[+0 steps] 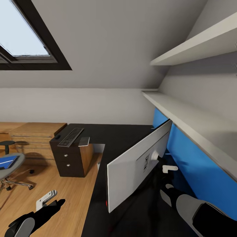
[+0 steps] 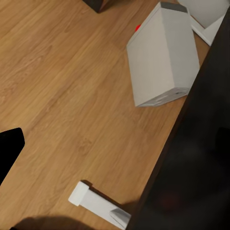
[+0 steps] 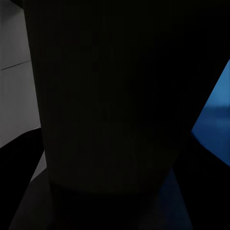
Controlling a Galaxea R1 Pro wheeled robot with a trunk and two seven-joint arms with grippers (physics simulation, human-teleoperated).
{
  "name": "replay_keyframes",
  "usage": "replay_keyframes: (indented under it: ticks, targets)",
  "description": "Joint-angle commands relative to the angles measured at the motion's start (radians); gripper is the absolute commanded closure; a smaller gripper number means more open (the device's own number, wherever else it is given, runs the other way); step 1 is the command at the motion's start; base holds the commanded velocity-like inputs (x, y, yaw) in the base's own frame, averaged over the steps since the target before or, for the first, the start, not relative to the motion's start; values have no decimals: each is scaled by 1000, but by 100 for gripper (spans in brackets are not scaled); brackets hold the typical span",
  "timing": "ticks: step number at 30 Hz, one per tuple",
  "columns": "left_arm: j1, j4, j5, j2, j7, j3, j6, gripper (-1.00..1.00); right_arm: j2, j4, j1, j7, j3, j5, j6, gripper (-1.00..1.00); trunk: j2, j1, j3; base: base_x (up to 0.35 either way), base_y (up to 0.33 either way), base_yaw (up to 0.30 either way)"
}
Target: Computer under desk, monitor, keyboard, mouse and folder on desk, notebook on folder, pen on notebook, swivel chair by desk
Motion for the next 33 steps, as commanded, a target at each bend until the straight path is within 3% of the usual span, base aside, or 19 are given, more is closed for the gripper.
replay_keyframes:
  ticks: [1, 14, 19, 26, 33]
  targets:
    - [-1, -1, 11, 1, 9, 0, 3, -100, -1, -2, -1, -6, 8, 0, 1, 100, -2, 0, -1, 0, 0, -81]
    - [-1, -1, 13, 1, 9, 0, 3, -100, 0, -2, -1, -6, 8, -1, 1, 100, -2, 0, 2, 0, 0, -41]
    - [0, -27, 4, -27, 9, -3, 5, -100, 27, -1, 1, -3, 13, -4, 9, 100, -2, 1, 1, 0, 0, 0]
    - [0, -30, 5, -29, 9, -3, 6, -100, 52, 0, 2, -1, 12, -3, 6, 100, -2, 1, 1, 0, 0, 0]
    - [0, -31, 6, -28, 9, -2, 6, -100, 54, 0, 2, -1, 56, -37, 4, 100, -2, 1, 1, 0, 0, 0]
